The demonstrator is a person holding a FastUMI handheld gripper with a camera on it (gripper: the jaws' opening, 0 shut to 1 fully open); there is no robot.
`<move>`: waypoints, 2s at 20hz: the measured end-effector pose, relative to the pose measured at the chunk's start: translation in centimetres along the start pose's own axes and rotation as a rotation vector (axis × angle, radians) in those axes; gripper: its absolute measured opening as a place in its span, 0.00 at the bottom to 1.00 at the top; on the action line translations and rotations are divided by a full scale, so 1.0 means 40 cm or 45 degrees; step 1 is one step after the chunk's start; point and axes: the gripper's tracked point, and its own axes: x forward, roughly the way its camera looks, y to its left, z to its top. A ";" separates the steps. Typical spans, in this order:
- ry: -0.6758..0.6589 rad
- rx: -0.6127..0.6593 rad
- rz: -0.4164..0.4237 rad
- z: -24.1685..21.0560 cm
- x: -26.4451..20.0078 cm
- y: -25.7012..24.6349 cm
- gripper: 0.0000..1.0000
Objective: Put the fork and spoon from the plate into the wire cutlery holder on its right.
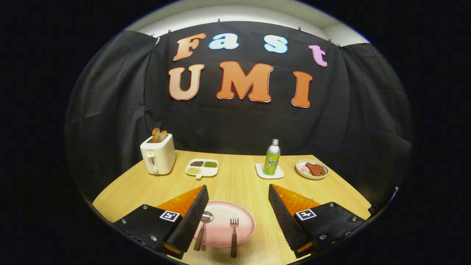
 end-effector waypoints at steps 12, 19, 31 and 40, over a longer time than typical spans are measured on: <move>0.300 -0.024 0.043 -0.231 0.058 0.010 0.90; 0.398 -0.081 0.079 -0.302 0.074 0.036 0.74; 0.584 -0.095 0.070 -0.408 0.086 0.039 0.33; 0.662 -0.119 0.034 -0.451 0.097 0.041 0.25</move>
